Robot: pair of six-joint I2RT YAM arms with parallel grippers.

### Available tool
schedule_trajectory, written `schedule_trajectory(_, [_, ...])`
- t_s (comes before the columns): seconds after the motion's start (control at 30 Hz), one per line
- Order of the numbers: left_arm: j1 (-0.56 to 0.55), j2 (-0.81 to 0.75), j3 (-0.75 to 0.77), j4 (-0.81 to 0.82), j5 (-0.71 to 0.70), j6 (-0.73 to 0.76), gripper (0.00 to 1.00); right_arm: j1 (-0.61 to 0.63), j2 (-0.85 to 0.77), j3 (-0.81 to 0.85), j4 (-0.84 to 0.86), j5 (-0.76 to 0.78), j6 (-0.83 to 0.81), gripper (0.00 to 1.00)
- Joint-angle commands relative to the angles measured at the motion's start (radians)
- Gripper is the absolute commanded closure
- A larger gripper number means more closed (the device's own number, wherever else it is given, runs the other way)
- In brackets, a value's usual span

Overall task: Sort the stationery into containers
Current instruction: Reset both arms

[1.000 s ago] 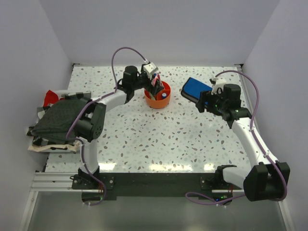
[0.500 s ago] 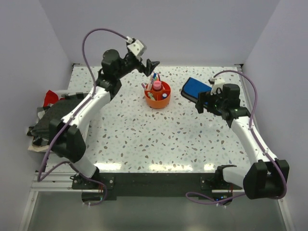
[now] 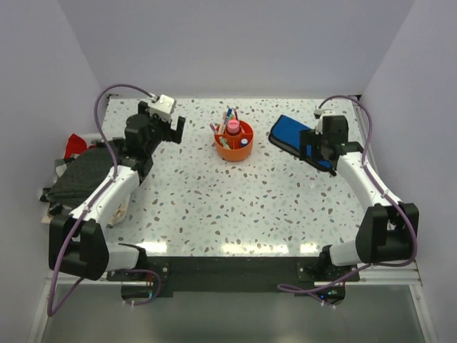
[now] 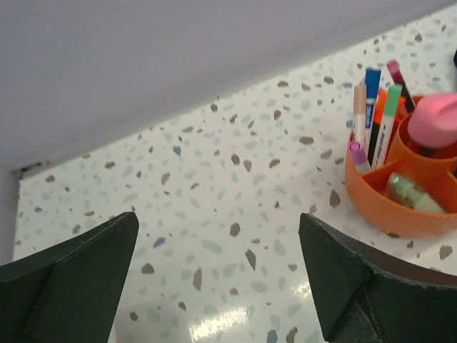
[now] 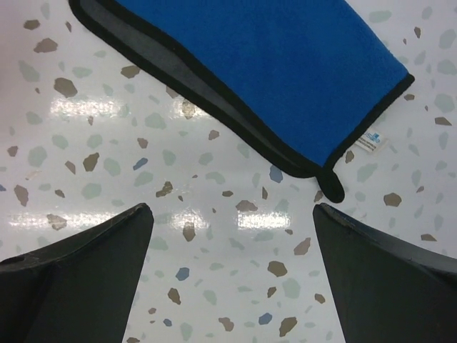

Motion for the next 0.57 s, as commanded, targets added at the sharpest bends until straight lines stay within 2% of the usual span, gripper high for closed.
schedule_trajectory(0.0, [-0.006, 0.024, -0.025, 0.016, 0.008, -0.030, 0.00, 0.003, -0.099, 0.027, 0.035, -0.083, 0.026, 0.01])
schedule_trajectory(0.13, [-0.006, 0.089, 0.024, 0.037, 0.022, -0.034, 0.00, 0.009, -0.164, 0.024, 0.097, -0.108, -0.002, 0.01])
schedule_trajectory(0.33, [-0.014, 0.145, 0.105, 0.030, 0.038, -0.045, 0.00, 0.014, -0.156, 0.033, 0.098, -0.081, 0.021, 0.01])
schedule_trajectory(0.53, [-0.022, 0.181, 0.147, 0.028, 0.035, -0.043, 0.00, 0.017, -0.185, 0.004, 0.126, -0.140, 0.010, 0.01])
